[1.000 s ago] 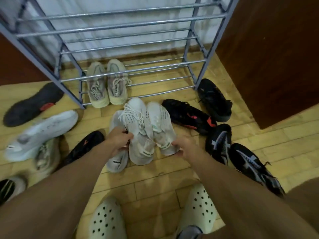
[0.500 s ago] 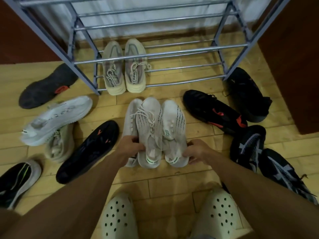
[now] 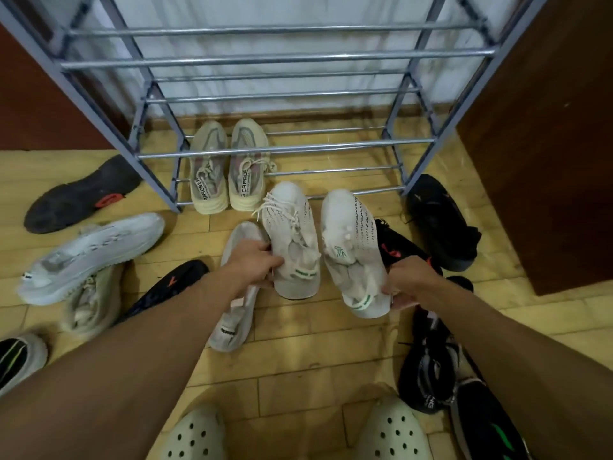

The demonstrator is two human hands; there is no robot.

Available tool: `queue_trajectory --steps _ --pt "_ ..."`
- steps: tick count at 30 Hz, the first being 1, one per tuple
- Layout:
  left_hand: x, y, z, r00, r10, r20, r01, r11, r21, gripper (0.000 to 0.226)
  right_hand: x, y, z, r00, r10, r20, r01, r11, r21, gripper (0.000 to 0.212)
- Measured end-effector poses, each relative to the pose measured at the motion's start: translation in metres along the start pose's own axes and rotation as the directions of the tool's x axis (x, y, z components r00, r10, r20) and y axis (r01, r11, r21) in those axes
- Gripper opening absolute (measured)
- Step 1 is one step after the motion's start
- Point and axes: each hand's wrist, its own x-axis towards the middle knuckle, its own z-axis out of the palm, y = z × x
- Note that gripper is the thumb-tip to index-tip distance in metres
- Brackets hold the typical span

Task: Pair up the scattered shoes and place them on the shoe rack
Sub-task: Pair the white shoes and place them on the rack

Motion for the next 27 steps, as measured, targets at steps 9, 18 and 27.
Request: queue_trajectory --steps 9,18,27 --pt "0.054 0.055 0.031 0.999 0.040 0.011 -0.039 0.994 -0.102 0.051 0.052 -0.043 -0.044 0.995 -0.035 -0.089 0.047 0.989 0.139 0.009" --pt "0.143 0.102 0.049 0.987 0.151 -0.051 -0.157 0.975 -0.160 0.048 0.133 -0.078 -0.061 0.972 -0.154 -0.176 0.184 0.968 0.169 0.005" --pt "0.198 0.111 0.058 0.971 0.232 -0.060 -0.231 0.972 0.032 0.034 0.186 -0.102 -0.056 0.972 -0.142 -0.189 0.192 0.940 0.283 0.040"
